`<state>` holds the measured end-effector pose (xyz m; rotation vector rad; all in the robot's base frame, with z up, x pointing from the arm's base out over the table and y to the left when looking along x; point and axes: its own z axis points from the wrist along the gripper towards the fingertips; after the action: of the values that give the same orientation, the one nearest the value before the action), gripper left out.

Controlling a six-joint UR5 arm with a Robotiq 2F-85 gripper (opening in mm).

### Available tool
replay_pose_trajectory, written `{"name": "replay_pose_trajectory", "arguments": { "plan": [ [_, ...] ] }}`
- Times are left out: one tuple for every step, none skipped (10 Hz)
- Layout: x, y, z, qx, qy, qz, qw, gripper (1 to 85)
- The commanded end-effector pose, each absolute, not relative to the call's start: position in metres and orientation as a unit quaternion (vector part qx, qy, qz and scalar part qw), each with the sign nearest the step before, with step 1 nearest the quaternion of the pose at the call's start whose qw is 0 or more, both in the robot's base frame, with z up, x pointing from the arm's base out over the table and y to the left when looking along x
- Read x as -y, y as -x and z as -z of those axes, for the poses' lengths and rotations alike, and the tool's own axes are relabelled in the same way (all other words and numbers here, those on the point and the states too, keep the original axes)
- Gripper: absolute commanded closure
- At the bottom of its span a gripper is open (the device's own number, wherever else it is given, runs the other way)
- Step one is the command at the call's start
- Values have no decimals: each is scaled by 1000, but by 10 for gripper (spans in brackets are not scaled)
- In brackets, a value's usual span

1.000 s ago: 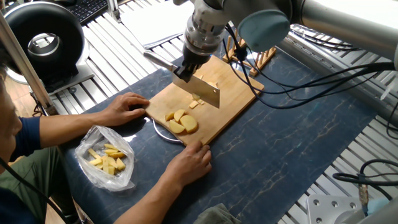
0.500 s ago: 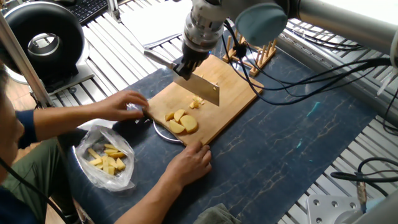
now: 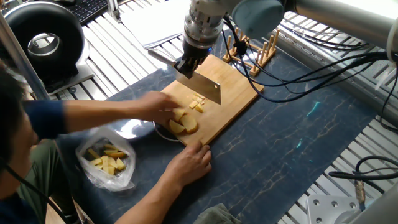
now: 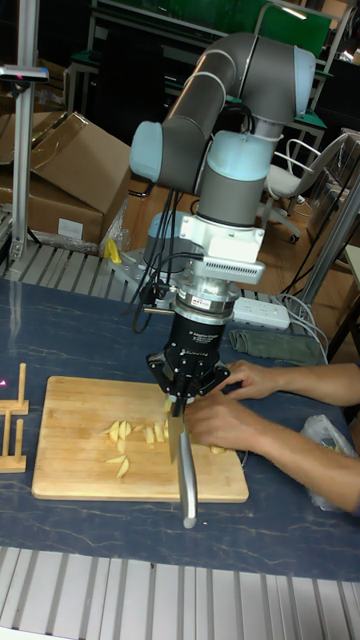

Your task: Chop the potatoes

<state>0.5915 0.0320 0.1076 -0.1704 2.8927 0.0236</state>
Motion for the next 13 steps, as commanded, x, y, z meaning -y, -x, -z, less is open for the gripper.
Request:
{"name": "replay_pose_trajectory", "arguments": {
  "plan": [
    [-31, -595, -111, -990, 62, -8, 126, 847],
    [-34, -596, -113, -990, 58, -13, 127, 847],
    [-36, -598, -115, -990, 51, -12, 129, 847],
    [-39, -599, -116, -991, 41, -15, 129, 847],
    [-40, -601, -118, -991, 35, -15, 131, 847],
    [-40, -601, -119, -991, 34, -16, 131, 847],
    [-38, -603, -119, -990, 37, -16, 132, 847],
    [-38, -603, -119, -990, 44, -15, 131, 847],
    [-40, -604, -119, -990, 45, -19, 131, 847],
    [-43, -605, -121, -990, 44, -20, 130, 847],
    [-44, -605, -122, -991, 41, -18, 128, 847],
    [-44, -605, -122, -991, 40, -18, 129, 847],
    [-44, -606, -122, -991, 41, -18, 130, 847]
  ]
}}
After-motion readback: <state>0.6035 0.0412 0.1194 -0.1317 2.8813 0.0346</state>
